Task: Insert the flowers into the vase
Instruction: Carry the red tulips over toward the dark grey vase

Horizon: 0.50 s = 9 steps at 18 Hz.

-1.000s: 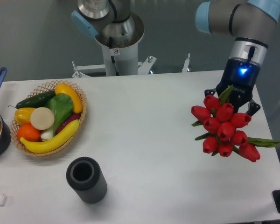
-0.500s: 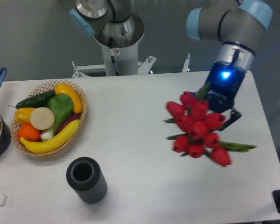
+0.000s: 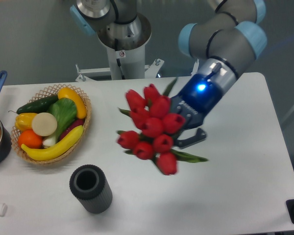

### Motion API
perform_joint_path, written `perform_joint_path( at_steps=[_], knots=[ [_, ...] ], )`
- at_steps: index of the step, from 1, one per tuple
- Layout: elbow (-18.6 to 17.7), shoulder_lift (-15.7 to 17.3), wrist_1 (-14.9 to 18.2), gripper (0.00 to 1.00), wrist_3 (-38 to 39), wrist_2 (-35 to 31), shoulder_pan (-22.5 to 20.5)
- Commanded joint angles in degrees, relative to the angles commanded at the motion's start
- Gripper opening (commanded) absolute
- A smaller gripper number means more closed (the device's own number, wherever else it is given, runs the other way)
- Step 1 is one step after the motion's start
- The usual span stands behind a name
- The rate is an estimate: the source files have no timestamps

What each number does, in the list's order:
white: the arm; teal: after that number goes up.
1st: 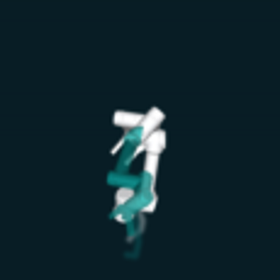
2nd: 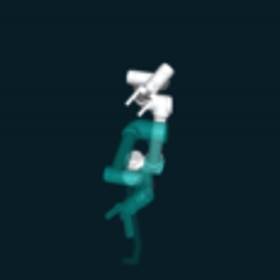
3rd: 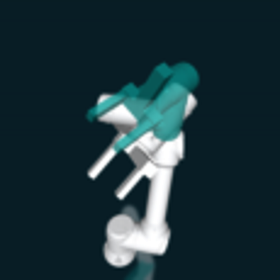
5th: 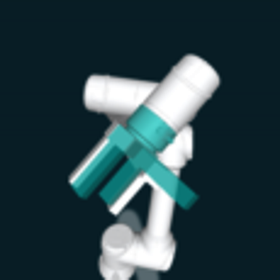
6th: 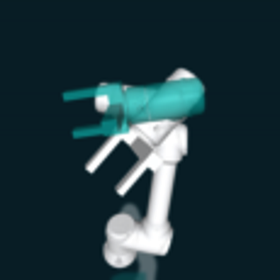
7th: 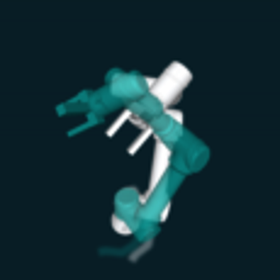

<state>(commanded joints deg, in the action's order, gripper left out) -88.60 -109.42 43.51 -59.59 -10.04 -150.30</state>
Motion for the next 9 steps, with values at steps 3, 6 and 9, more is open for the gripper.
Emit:
perform_joint_path(
  at_steps=[3,6,9],
  knots=[
    [1.49,-0.09,0.0,0.21,0.0,4.05,2.11],
    [1.23,-0.35,0.09,0.22,0.0,4.15,3.61],
    [1.49,-1.75,0.09,0.21,0.09,5.02,5.8]
  ],
)
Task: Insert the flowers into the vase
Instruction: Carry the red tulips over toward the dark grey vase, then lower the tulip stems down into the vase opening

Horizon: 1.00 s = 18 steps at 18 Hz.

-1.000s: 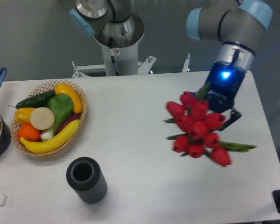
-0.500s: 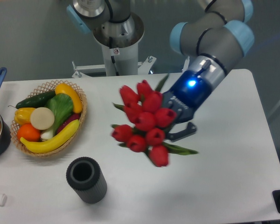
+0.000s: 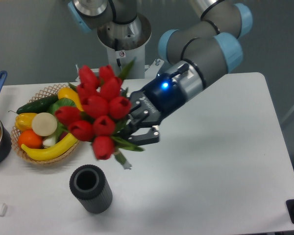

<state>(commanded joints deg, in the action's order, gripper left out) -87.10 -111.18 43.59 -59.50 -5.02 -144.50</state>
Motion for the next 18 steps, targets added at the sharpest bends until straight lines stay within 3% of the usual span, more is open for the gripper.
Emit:
perform_joint_path(
  at_steps=[18],
  knots=[
    [0.7,-5.01,0.0,0.22,-0.17,1.5,3.17]
  ],
)
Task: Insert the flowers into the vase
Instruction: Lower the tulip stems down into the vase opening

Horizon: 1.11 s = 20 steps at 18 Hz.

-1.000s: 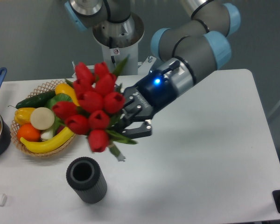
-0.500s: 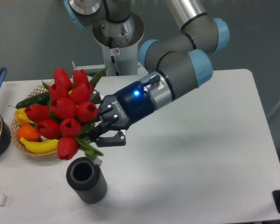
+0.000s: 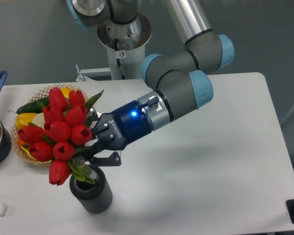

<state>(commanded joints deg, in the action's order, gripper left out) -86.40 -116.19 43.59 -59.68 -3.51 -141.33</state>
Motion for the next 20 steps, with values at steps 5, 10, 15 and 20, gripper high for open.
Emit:
perform_joint_path(
  at_steps=[5,10,15,20],
  knots=[
    [0.09,-1.32,0.0,0.22,0.0,-0.53,0.7],
    [-0.09,-2.11,0.0,0.22,0.0,-0.62,1.58],
    [-0.53,-1.93,0.0,0.22,0.09,-0.62,1.67],
    [-2.1,-2.81,0.09,0.23,0.09,-0.79,1.85]
  ],
)
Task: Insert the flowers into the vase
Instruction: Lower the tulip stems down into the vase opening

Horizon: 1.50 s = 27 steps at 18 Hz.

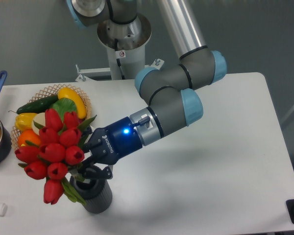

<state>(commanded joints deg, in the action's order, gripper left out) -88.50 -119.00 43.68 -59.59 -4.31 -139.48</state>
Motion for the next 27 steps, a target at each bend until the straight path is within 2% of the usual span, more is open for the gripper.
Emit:
perform_joint_path(
  at_steps=[16,20,25,27],
  knots=[
    [-5.1,-2.55,-0.09,0.28,-3.16,-4.3,-0.7],
    [-5.1,-3.51,-0.18,0.33,-3.86,-4.66,-1.05],
    [-5.98,-3.61,-0.18,0.36,-4.57,-4.66,-1.32],
    [-5.98,-3.61,-0.18,0.45,-5.53,-4.66,-1.32]
  ],
)
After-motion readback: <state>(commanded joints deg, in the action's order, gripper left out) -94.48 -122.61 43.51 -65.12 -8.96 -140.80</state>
